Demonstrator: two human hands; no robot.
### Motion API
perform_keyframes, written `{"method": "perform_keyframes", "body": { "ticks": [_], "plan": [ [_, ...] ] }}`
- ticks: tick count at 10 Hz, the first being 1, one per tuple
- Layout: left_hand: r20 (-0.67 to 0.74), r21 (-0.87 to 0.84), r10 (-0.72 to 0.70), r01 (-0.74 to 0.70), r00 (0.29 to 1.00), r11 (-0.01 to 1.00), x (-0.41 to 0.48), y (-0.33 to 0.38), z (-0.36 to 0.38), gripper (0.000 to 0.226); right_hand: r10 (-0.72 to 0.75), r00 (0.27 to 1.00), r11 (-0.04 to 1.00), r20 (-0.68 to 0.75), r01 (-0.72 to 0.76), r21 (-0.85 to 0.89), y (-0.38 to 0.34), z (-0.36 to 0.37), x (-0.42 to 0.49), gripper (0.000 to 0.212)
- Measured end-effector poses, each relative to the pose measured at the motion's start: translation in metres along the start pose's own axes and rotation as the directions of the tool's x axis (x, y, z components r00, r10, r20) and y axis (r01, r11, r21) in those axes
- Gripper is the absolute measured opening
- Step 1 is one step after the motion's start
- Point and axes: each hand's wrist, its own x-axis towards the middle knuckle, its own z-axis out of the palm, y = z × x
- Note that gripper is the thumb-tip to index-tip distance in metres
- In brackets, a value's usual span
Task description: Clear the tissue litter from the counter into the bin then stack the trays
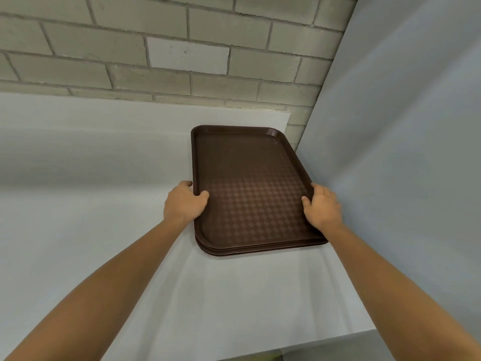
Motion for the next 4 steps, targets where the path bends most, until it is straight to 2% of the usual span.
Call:
{"method": "perform_keyframes", "body": {
  "ticks": [4],
  "plan": [
    [-0.081,-0.026,0.147,-0.150,0.986,0.988,-0.007,-0.014,-0.038,0.054,-0.093,0.995,0.996,-0.040,0.093,-0.002,-0.056,0.004,-0.033,0.049]
  ]
}}
